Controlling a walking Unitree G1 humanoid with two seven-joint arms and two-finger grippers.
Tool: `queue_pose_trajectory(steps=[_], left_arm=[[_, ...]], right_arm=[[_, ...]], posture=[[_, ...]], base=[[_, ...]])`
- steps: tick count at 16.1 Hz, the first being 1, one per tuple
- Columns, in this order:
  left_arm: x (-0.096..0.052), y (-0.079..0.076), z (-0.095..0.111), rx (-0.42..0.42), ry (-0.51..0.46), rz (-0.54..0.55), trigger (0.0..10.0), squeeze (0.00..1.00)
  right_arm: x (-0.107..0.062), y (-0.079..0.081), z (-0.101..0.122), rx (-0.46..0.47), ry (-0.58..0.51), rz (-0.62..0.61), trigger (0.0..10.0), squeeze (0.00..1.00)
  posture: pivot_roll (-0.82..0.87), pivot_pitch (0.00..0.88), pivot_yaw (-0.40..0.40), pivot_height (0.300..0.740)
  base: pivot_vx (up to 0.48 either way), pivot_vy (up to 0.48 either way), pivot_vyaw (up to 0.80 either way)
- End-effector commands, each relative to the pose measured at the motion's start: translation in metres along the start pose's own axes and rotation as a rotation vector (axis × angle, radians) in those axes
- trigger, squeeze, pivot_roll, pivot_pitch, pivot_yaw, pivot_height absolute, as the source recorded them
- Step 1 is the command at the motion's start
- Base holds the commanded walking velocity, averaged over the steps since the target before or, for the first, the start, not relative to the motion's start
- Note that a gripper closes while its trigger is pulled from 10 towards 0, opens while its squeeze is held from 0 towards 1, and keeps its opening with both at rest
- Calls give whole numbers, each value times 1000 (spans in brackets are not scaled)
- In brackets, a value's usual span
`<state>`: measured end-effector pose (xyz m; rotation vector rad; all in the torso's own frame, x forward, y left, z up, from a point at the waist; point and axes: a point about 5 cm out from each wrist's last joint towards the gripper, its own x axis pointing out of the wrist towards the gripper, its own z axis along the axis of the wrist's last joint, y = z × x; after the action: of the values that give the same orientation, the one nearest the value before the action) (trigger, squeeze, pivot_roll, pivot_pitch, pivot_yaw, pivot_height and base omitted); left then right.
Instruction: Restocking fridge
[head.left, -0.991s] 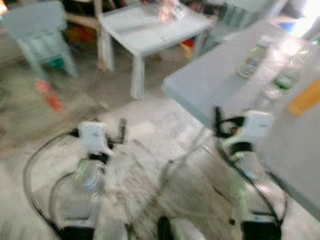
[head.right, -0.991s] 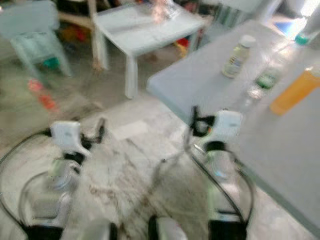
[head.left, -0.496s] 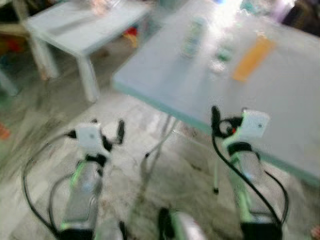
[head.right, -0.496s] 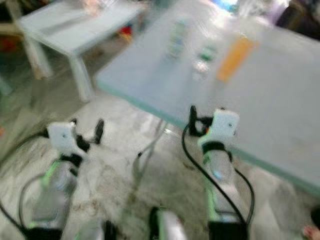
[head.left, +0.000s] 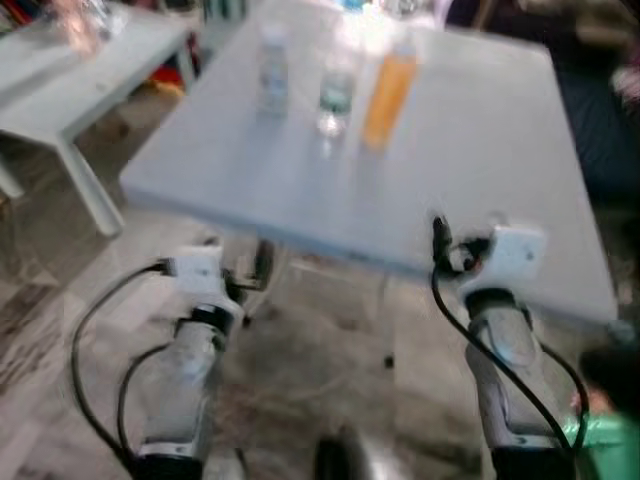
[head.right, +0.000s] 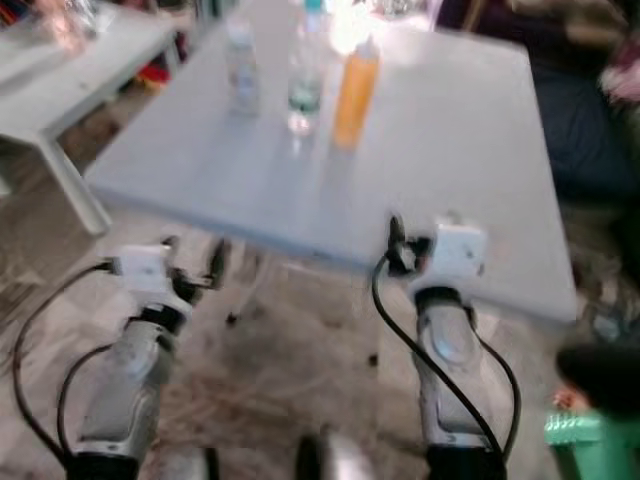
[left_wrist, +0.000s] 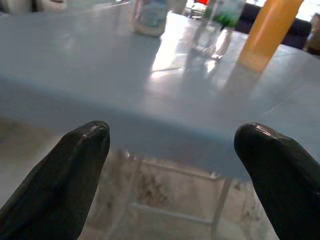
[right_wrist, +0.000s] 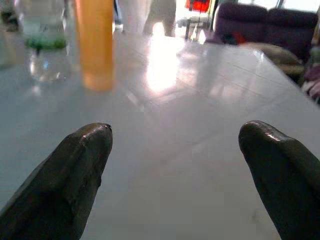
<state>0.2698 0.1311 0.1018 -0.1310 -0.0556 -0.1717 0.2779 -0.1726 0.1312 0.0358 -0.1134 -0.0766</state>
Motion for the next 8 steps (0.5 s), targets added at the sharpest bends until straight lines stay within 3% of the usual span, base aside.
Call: queue_pose_trajectory(steps=[1, 5, 8], left_arm=[[0, 9, 8, 16, -24, 21, 10000, 0], [2, 9, 10, 19, -38, 25, 10000, 0], [5, 9, 12, 18, -41, 23, 10000, 0]], right_arm=[[1, 8, 8, 22, -33, 26, 10000, 0], [-10, 7, 1, 27, -13, 37, 10000, 0], [-7, 3, 5, 8, -30, 38, 10000, 0]], posture=[[79, 160, -81, 740], [85, 157, -78, 740], [72, 153, -73, 740]], base=[[371, 0, 0], [378, 0, 0], [372, 0, 0]])
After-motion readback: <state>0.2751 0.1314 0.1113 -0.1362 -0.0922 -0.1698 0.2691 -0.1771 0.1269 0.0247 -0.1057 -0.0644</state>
